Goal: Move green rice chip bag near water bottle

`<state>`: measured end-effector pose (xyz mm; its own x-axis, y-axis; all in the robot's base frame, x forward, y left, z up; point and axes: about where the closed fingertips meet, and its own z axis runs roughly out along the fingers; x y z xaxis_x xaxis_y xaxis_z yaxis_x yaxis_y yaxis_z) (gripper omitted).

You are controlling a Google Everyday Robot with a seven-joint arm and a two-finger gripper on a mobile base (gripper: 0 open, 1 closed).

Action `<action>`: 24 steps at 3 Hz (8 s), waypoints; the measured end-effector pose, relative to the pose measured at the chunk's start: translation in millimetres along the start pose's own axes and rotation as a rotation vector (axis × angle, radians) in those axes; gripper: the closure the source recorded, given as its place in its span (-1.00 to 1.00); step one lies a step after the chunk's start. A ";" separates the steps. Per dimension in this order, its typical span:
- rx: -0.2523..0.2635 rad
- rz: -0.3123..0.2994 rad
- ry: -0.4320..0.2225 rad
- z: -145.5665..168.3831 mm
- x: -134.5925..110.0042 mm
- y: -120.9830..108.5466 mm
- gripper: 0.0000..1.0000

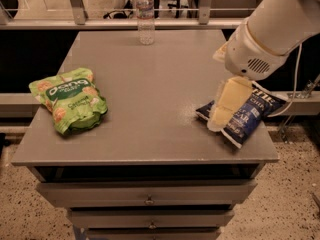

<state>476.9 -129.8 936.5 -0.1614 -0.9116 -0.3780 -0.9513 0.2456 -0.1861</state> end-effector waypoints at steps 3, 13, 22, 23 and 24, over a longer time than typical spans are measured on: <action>-0.045 -0.056 -0.199 57.3 -101.5 -12.9 -1.00; 0.075 0.033 -0.384 118.8 -192.1 -60.1 1.00; 0.529 0.274 -0.316 118.7 -59.8 -320.4 1.00; 0.507 0.294 -0.361 141.1 -68.4 -326.7 1.00; 0.489 0.304 -0.389 156.4 -76.1 -330.8 0.94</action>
Offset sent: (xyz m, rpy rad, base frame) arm 0.0223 0.0517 -0.0033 0.1058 -0.0039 0.0351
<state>845.0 -90.1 885.0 -0.2098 -0.6168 -0.7587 -0.6364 0.6752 -0.3729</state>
